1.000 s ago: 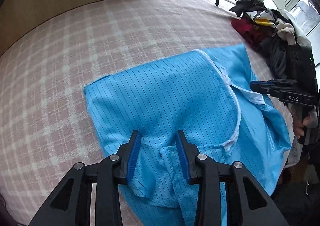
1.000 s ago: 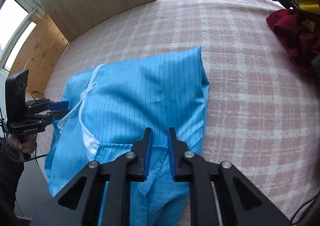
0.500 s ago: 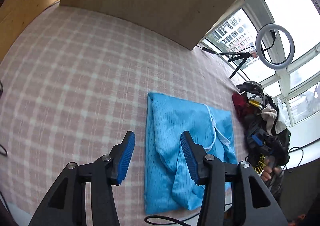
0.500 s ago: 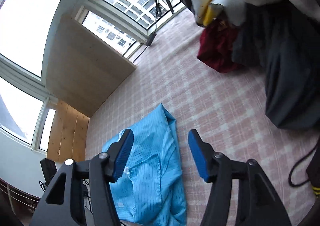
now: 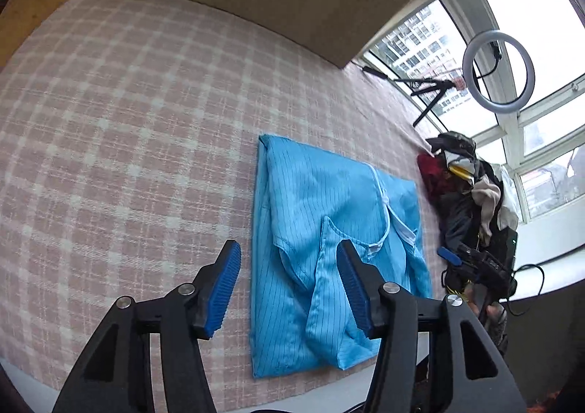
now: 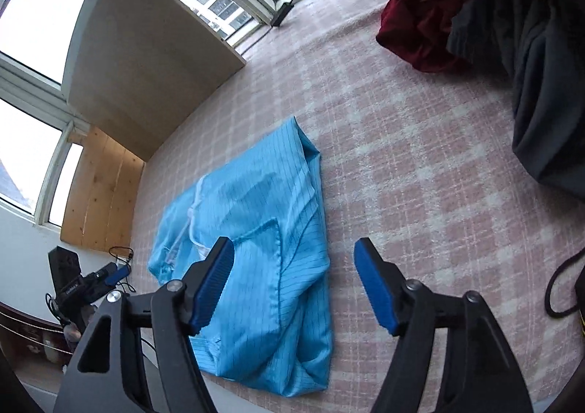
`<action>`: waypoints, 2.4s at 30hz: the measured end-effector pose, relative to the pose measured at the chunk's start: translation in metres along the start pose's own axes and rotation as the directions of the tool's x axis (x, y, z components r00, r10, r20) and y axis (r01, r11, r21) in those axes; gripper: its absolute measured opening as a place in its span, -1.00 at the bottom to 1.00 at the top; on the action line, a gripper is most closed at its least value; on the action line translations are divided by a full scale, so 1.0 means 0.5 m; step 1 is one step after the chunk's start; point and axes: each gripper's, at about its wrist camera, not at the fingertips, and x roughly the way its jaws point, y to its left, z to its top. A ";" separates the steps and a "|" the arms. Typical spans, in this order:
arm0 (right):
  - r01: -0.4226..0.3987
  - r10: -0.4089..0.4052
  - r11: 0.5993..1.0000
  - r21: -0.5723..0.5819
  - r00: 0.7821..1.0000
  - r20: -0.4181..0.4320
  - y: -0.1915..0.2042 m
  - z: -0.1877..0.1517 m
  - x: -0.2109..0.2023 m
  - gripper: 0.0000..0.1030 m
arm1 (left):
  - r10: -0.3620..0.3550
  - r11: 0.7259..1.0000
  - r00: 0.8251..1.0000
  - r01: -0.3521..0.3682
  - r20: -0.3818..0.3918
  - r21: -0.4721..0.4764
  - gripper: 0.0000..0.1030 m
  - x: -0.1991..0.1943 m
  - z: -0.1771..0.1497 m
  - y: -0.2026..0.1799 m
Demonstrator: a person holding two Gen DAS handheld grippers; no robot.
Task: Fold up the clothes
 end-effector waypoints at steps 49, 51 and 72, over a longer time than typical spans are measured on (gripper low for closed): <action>-0.394 0.387 0.918 0.036 0.876 -0.288 0.016 0.036 0.158 0.36 | -0.050 0.999 0.972 0.047 -0.228 -0.020 0.15 0.181 0.045 -0.008; -0.396 0.384 0.918 0.022 0.871 -0.306 0.021 0.037 0.156 0.36 | -0.047 0.999 0.972 0.047 -0.230 -0.006 0.15 0.175 0.041 -0.007; -0.358 0.316 0.918 -0.168 0.920 -0.232 0.149 0.040 0.138 -0.85 | 0.089 0.988 0.994 -0.080 -0.063 0.132 -0.90 0.110 0.004 -0.065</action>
